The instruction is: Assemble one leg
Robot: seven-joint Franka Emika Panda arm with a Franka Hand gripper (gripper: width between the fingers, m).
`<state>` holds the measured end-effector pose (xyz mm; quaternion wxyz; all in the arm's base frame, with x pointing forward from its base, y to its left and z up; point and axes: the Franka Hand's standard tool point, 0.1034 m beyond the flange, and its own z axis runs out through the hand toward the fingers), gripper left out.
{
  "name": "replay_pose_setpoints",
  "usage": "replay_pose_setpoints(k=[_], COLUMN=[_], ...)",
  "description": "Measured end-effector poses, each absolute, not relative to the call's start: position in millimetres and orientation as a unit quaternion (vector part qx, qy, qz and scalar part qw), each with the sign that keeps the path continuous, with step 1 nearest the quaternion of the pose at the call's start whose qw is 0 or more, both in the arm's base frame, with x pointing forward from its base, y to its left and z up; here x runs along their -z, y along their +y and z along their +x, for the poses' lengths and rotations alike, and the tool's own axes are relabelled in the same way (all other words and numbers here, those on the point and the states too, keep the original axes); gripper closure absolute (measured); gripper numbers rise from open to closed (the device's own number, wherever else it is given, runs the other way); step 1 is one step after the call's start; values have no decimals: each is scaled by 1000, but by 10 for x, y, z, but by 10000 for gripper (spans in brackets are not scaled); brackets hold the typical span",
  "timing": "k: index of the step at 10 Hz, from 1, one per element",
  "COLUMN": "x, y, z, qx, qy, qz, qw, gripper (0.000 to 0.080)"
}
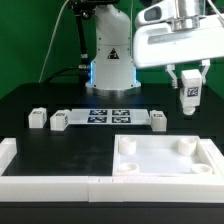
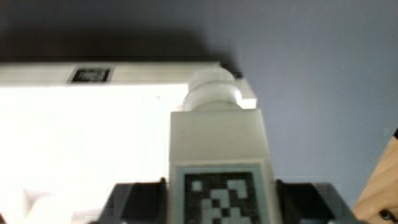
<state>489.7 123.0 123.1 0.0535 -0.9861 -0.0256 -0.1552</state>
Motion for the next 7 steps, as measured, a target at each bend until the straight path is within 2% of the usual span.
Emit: replay_pose_setpoints(k=[2, 6, 7], x=[-1212, -1191, -1153], y=[1151, 1145, 1070], z=[5043, 5051, 5219], qx=[163, 162, 167], qy=[-51, -60, -75], qz=[-984, -984, -982], qw=[46, 45, 41], gripper=[509, 509, 509])
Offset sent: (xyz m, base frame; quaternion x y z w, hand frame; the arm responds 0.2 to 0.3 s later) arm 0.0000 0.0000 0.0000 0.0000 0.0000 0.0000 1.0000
